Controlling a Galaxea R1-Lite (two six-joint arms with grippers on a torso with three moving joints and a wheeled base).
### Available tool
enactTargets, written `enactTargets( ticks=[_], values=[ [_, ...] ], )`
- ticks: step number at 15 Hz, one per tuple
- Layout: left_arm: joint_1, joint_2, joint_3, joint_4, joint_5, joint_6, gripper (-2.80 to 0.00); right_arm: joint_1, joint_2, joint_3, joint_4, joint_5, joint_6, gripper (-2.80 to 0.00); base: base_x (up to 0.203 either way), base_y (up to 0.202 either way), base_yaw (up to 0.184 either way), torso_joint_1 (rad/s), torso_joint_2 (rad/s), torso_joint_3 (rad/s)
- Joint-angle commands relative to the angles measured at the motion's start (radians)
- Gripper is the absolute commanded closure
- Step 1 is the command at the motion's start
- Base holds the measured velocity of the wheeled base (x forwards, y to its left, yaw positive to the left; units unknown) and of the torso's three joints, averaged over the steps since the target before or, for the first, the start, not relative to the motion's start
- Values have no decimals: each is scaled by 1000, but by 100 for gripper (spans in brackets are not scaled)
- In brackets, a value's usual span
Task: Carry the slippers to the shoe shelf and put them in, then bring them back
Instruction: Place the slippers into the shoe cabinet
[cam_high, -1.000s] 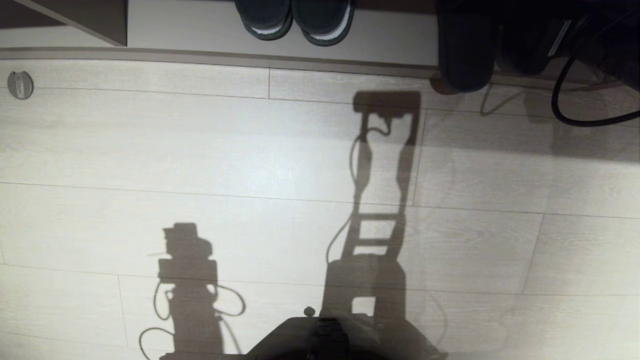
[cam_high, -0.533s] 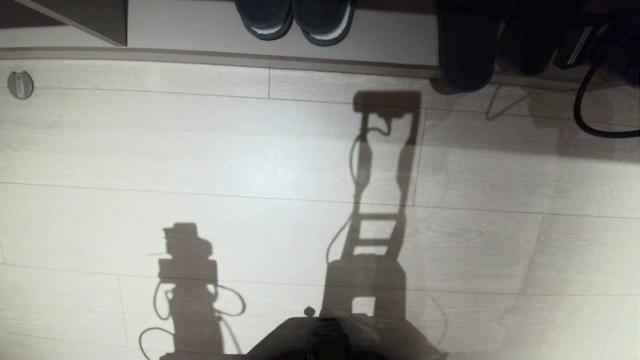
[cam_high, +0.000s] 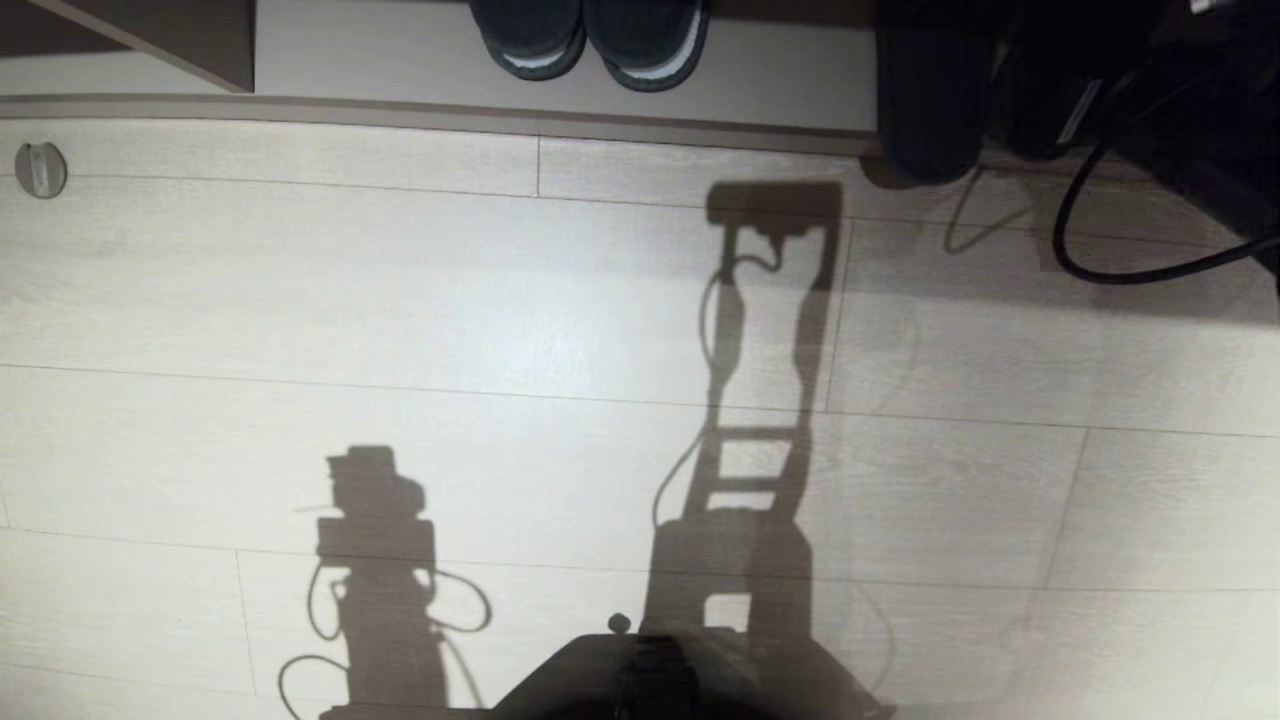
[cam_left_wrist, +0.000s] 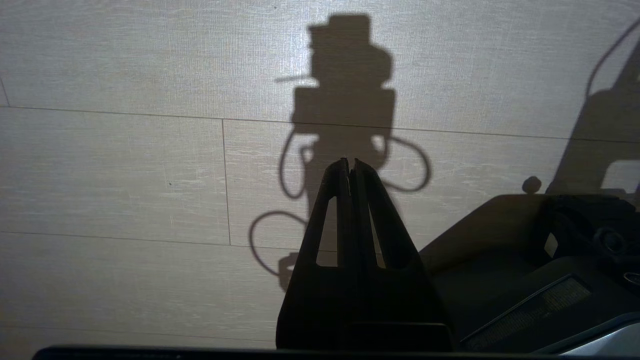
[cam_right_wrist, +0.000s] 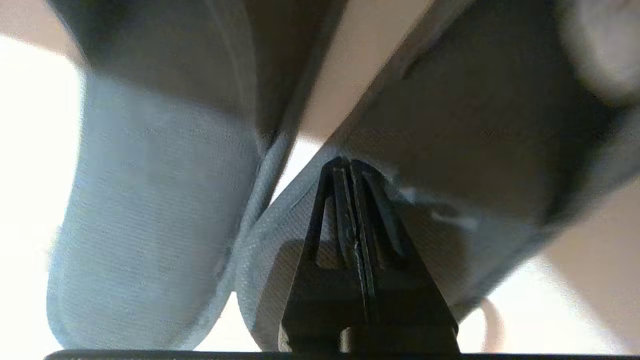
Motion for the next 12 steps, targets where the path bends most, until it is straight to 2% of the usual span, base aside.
enactTargets(
  ticks=[1, 8, 10, 12],
  values=[
    [0, -2, 0, -1, 0, -1, 0, 5, 33, 5, -2, 2, -8, 0, 0, 0, 0, 0, 0, 0],
    [0, -2, 0, -1, 0, -1, 0, 6, -67, 122, 2, 17, -52, 0, 0, 0, 0, 0, 0, 0],
    [0, -2, 0, -1, 0, -1, 0, 5, -76, 131, 2, 48, -57, 0, 0, 0, 0, 0, 0, 0],
    [0, -2, 0, -1, 0, -1, 0, 5, -76, 122, 1, 47, -59, 0, 0, 0, 0, 0, 0, 0]
  ],
)
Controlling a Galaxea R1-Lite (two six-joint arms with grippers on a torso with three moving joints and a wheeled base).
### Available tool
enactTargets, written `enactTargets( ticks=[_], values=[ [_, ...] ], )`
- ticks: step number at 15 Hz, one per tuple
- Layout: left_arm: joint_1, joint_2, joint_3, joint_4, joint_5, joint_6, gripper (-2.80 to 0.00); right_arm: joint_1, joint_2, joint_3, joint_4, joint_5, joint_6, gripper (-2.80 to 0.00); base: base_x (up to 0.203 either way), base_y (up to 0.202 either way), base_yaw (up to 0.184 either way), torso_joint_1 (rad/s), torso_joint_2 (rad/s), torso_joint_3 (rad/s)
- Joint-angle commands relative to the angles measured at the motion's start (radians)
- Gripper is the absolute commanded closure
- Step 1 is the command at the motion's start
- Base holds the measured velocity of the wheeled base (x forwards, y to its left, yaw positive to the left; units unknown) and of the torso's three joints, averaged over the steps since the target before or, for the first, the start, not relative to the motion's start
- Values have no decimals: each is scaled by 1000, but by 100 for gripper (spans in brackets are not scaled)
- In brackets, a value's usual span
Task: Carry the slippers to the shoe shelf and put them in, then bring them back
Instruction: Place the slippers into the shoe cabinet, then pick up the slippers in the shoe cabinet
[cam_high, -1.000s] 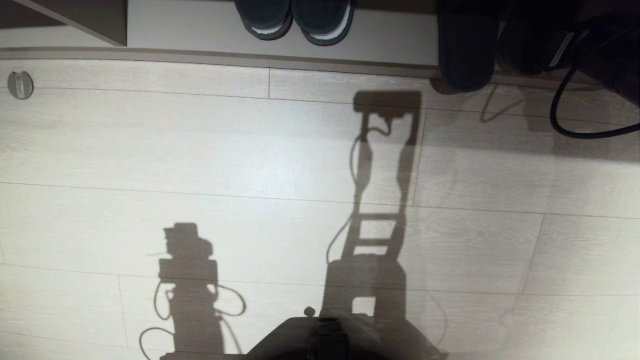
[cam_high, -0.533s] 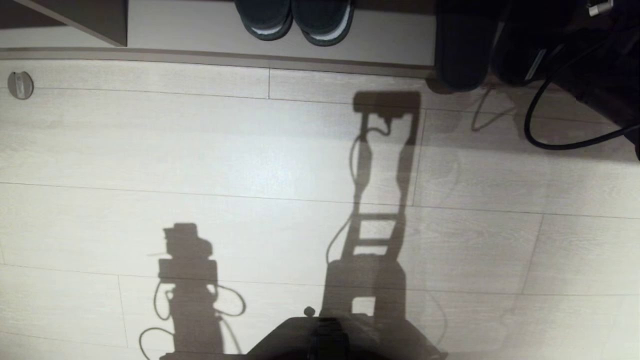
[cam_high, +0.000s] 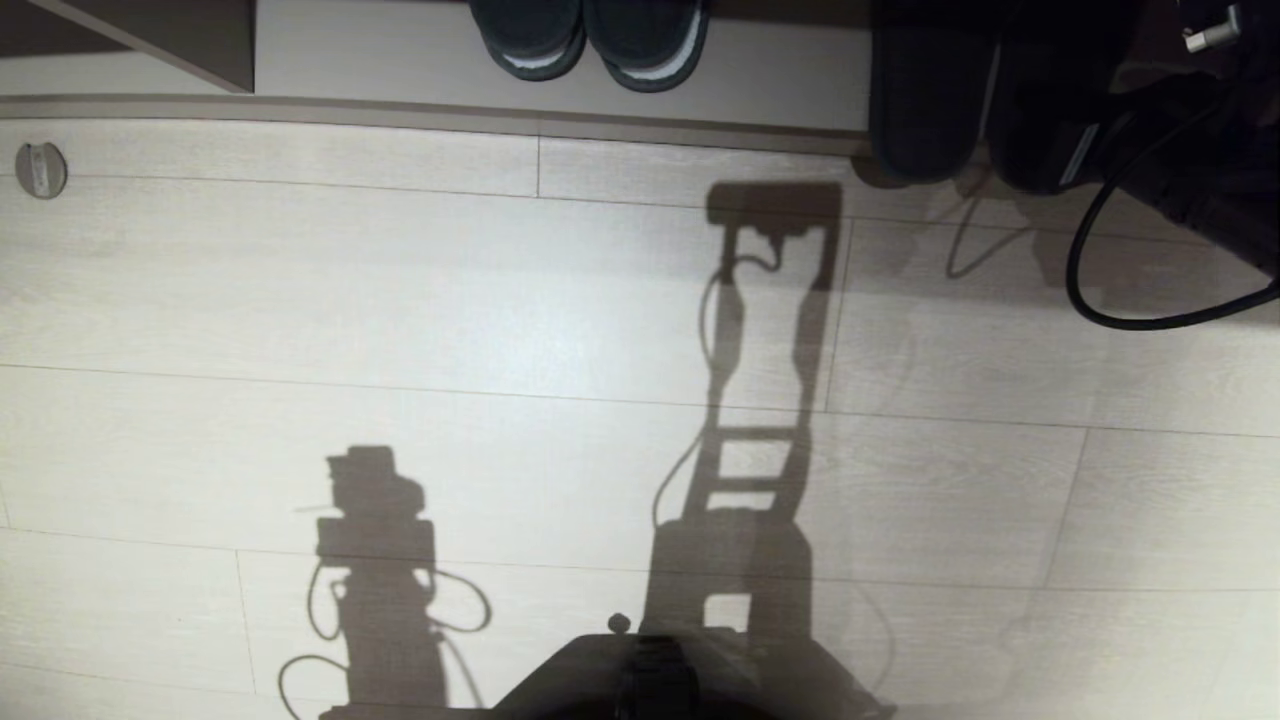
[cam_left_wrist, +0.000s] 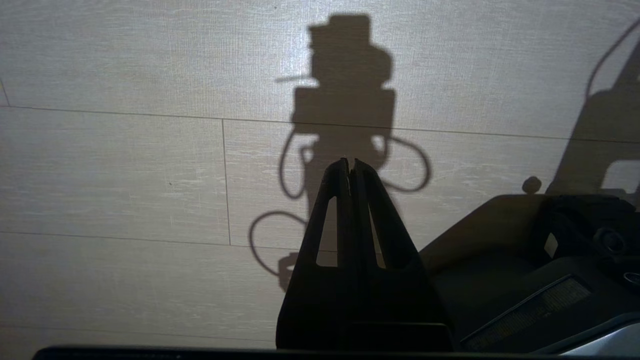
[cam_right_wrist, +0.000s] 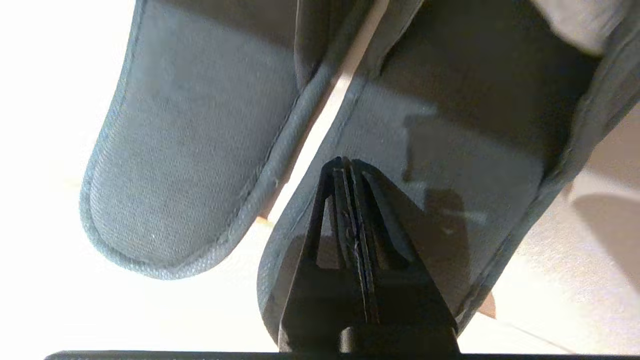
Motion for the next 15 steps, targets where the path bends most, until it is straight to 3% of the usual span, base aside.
enactTargets(
  ticks=[1, 8, 15],
  values=[
    [0, -2, 0, -1, 0, -1, 0, -1, -13, -5, -5, 2, -1, 0, 0, 0, 0, 0, 0, 0],
    [2, -2, 0, -1, 2, -1, 0, -5, -180, 79, 3, -4, 2, 0, 0, 0, 0, 0, 0, 0],
    [1, -1, 0, 0, 0, 1, 0, -5, -598, 461, 7, -5, 4, 0, 0, 0, 0, 0, 0, 0]
  ],
)
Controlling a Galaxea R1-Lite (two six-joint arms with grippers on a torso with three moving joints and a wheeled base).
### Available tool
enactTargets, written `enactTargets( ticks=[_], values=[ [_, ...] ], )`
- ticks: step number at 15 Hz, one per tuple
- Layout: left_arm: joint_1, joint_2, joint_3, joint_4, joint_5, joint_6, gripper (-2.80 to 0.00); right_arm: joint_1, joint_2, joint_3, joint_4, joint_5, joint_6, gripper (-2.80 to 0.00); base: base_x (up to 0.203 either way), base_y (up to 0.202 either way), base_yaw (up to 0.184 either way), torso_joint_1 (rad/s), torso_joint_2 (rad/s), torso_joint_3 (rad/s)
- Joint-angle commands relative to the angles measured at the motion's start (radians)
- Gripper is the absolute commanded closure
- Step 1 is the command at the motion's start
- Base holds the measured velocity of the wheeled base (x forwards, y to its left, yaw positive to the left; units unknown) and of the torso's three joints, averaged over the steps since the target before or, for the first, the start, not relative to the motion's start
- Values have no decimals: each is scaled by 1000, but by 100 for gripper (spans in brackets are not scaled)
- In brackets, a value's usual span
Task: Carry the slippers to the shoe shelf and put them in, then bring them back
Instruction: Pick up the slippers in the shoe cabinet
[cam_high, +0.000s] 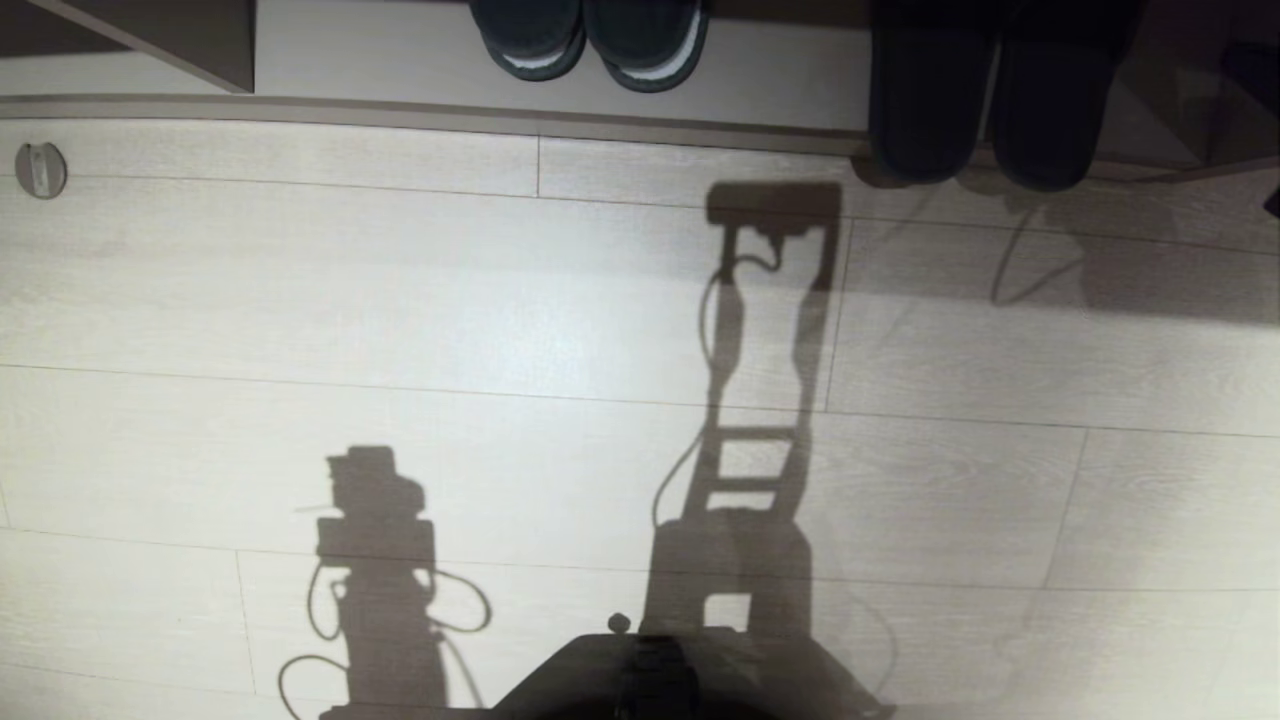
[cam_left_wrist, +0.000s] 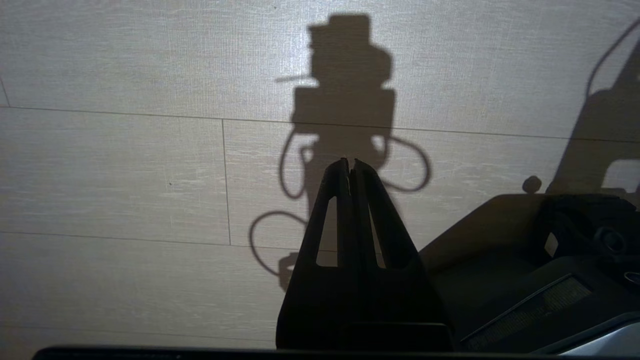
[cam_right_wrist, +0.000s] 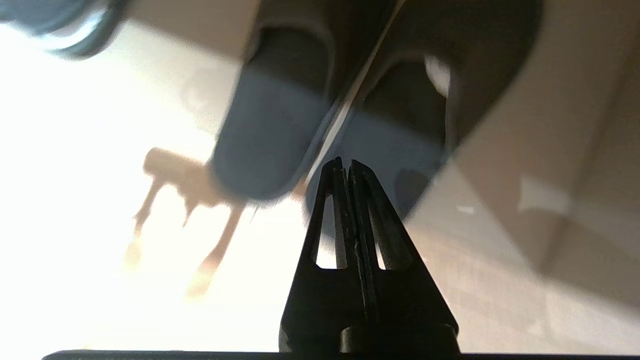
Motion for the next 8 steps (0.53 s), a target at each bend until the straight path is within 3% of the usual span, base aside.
enactTargets(
  ticks=[1, 3, 8],
  values=[
    [0, 0, 0, 0, 0, 0, 0, 0, -193, 130, 4, 0, -1, 0, 0, 0, 0, 0, 0, 0],
    [1, 0, 0, -1, 0, 0, 0, -1, -352, 244, 60, -4, -1, 0, 0, 0, 0, 0, 0, 0],
    [1, -2, 0, 0, 0, 0, 0, -2, -703, 340, 404, -34, 5, 0, 0, 0, 0, 0, 0, 0]
  ],
)
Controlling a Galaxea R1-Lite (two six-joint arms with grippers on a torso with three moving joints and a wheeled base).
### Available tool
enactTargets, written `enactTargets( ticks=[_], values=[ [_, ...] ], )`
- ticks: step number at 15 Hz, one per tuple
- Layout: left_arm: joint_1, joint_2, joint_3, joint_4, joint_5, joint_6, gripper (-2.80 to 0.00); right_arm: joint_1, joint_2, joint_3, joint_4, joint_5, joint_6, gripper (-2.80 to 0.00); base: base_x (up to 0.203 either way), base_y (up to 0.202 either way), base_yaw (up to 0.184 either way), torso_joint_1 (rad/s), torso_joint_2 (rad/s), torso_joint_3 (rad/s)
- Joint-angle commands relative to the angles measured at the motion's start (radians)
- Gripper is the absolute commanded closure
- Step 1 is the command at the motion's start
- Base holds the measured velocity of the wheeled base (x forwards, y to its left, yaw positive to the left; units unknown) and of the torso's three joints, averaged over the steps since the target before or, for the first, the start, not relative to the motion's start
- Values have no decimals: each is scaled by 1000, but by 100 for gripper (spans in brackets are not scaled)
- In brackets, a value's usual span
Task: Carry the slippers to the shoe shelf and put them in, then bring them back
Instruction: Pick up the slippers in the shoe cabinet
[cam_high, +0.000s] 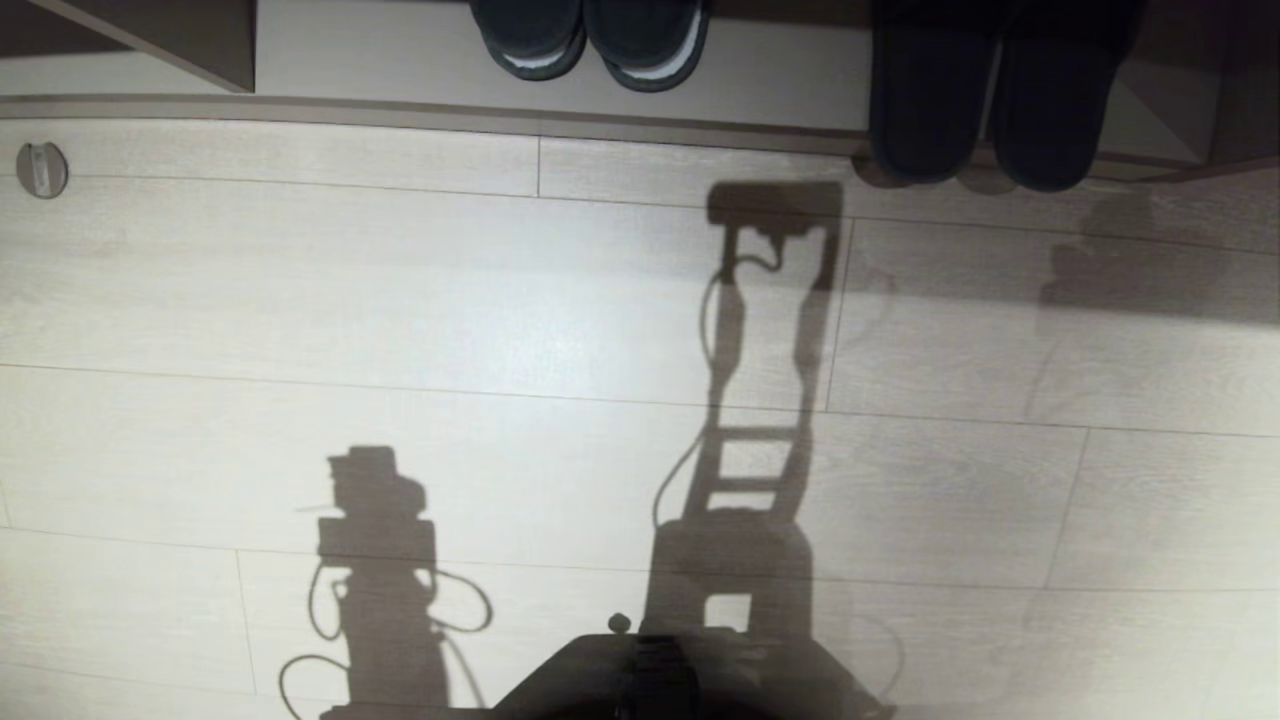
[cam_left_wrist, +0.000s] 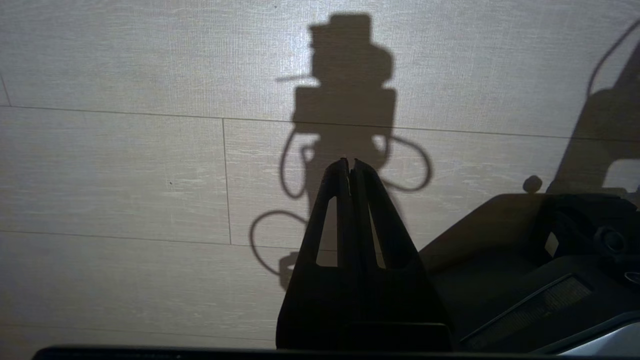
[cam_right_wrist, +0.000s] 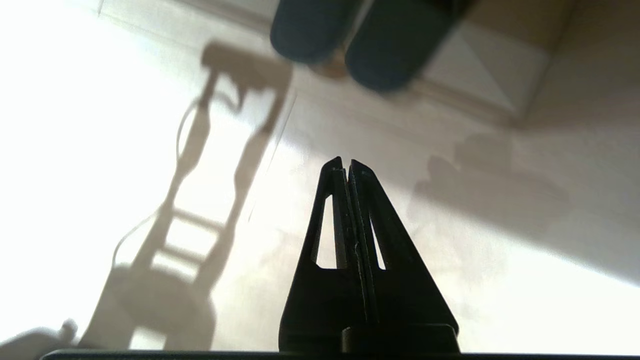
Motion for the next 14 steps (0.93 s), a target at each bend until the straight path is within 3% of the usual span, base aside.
enactTargets(
  ticks=[1, 4, 11, 14],
  values=[
    [0, 0, 0, 0, 1, 0, 0, -3, -204, 25, 108, -25, 3, 0, 0, 0, 0, 0, 0, 0],
    [-1, -2, 0, 0, 1, 0, 0, -20, -377, 148, 187, -72, 31, 0, 0, 0, 0, 0, 0, 0],
    [0, -2, 0, 0, 1, 0, 0, -13, -551, 525, 207, -89, 56, 0, 0, 0, 0, 0, 0, 0],
    [0, -2, 0, 0, 1, 0, 0, -12, -608, 561, 315, -157, 72, 0, 0, 0, 0, 0, 0, 0]
  ],
)
